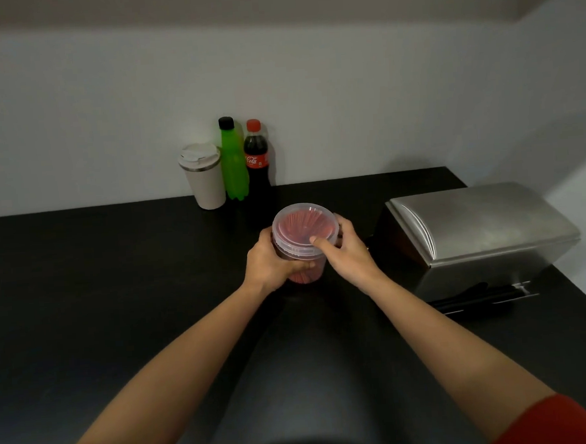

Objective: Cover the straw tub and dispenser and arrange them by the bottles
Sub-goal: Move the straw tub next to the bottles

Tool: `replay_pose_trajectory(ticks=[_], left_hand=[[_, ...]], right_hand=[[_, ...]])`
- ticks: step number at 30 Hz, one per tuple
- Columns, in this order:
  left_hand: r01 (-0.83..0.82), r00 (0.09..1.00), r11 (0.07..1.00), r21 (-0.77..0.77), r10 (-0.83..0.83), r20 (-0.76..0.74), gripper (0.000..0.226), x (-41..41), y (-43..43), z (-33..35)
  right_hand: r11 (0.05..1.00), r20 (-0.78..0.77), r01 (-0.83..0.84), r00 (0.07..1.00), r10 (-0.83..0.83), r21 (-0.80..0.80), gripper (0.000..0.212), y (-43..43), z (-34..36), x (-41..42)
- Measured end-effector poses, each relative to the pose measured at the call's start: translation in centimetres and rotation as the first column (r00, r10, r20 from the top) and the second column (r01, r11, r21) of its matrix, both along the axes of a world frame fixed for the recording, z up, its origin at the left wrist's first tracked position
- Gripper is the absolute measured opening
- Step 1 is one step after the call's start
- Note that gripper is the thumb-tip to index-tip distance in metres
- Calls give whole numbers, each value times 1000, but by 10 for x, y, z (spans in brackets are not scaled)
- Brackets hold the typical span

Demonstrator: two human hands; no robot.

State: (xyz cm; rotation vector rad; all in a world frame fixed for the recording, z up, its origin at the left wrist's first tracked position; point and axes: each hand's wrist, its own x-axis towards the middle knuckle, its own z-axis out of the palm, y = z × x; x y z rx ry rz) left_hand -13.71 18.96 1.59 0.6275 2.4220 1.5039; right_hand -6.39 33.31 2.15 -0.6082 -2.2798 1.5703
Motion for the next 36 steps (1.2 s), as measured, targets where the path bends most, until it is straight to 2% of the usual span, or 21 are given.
replay_pose_trajectory(ticks=[5,9,13,18,24,28,36], left_hand=[[-15,1000,1000,-15,15,-20,90,-20,17,2],[-29,1000,999,-41,29,8,88,-39,32,3],[-48,997,998,-40,51,60,85,-60,48,5],[-37,998,999,-7,37,50,80,-87,64,6],[-41,997,999,-19,42,63,83,-123,87,5],[-52,997,998,-33,54,48,83,-145,100,5],[-56,998,998,-39,57,16,79,-171,115,5]], right_hand=[[1000,-70,-2,998,2,3,59,5,4,-20],[996,-135,73,988,-79,-49,54,9,2,-40],[978,-101,157,980,-172,-141,69,15,4,-67],[970,-82,204,973,-216,-132,62,28,5,-107],[965,-131,216,963,-236,-151,65,43,6,-137],[951,-95,273,953,-288,-143,65,52,9,-162],[955,-93,278,953,-288,-105,64,64,10,-185]])
